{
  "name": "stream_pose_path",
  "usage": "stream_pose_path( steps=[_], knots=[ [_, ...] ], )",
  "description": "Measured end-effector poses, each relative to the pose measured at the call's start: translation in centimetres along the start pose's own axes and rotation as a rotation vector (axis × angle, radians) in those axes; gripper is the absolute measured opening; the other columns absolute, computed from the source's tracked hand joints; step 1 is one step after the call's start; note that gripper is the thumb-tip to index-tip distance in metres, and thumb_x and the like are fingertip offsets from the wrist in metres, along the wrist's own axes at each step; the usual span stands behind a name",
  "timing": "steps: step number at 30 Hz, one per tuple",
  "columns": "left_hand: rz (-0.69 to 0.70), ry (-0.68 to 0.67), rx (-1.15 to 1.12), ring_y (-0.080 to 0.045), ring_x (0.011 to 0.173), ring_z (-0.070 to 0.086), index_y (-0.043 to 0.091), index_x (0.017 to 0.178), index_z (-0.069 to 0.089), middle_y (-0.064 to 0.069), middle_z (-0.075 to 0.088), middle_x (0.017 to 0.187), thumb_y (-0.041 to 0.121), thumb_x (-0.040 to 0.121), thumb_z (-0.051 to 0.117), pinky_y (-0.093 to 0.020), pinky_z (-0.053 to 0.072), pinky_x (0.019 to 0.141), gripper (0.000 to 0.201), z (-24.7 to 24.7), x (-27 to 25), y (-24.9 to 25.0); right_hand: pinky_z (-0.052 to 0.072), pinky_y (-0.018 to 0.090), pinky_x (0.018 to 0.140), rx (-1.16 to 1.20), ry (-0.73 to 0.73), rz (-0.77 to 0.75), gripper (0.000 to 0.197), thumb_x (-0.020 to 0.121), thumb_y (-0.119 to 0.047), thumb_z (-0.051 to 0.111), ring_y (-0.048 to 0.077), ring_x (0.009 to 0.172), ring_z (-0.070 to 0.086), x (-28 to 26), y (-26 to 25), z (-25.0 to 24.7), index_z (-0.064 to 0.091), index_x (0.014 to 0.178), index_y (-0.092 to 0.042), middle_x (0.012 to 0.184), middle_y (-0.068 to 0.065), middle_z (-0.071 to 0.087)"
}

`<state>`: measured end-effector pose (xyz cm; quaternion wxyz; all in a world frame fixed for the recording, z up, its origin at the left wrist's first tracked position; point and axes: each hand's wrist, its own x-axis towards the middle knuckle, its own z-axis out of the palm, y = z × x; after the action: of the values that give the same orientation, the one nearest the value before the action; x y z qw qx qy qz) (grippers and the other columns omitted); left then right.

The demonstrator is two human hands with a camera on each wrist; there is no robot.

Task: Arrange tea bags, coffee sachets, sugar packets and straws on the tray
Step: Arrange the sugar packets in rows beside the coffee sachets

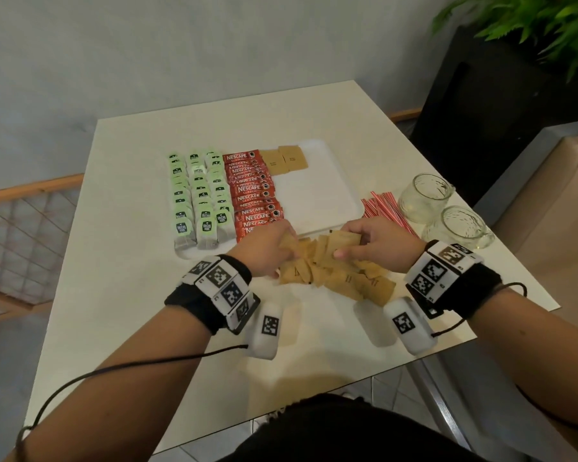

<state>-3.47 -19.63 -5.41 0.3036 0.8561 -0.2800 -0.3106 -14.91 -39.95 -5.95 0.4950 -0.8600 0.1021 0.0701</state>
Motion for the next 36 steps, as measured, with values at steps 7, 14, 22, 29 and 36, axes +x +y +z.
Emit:
stream_pose_path(
  steps=[7,14,22,29,36],
  knots=[
    [0.187,-0.027,0.015,-0.027,0.081,0.069,0.019,0.104,0.057,-0.005,0.06,0.101,0.017,0.09,0.067,-0.044,0.061,0.061,0.017,-1.0,-0.2,1.7,0.046,0.026,0.094,-0.167,-0.073,-0.089,0.026,0.076,-0.031,0.081,0.006,0.109,0.054,0.4,-1.7,1.4,0.073,0.1,-0.023,0.123,-0.01,0.053],
    [0.115,0.09,-0.281,-0.024,0.083,0.071,0.013,0.109,0.057,-0.008,0.067,0.099,0.018,0.09,0.069,-0.039,0.062,0.061,0.023,-0.4,0.0,1.3,0.05,0.017,0.055,0.16,-0.1,-0.005,0.017,0.081,-0.01,0.076,0.01,0.059,0.062,0.3,-2.0,2.1,0.069,0.089,-0.024,0.069,-0.013,0.071],
    [-0.18,-0.016,-0.968,-0.022,0.084,0.069,0.015,0.105,0.072,-0.009,0.073,0.098,0.04,0.095,0.06,-0.026,0.055,0.06,0.03,1.6,-0.2,0.8,0.05,0.018,0.045,0.431,-0.001,0.038,0.022,0.082,-0.003,0.072,0.011,0.053,0.065,1.0,-2.1,2.7,0.058,0.099,-0.002,0.078,0.008,0.067],
    [-0.205,-0.234,-1.186,-0.031,0.103,0.068,0.006,0.128,0.059,-0.023,0.066,0.118,0.053,0.088,0.059,-0.036,0.059,0.087,0.062,2.6,0.0,1.4,0.061,0.044,0.067,0.401,0.222,0.04,0.011,0.092,-0.02,0.065,0.034,0.073,0.069,2.2,-0.9,3.9,0.066,0.09,-0.01,0.085,0.014,0.071],
    [-0.142,-0.184,-1.267,-0.024,0.087,0.073,0.006,0.126,0.059,-0.015,0.072,0.109,0.009,0.085,0.071,-0.028,0.061,0.071,0.043,3.2,-0.2,1.2,0.055,0.034,0.072,0.436,0.383,0.042,0.013,0.091,-0.019,0.065,0.014,0.073,0.067,2.5,-1.3,3.0,0.074,0.081,-0.015,0.079,0.002,0.073]
  ],
)
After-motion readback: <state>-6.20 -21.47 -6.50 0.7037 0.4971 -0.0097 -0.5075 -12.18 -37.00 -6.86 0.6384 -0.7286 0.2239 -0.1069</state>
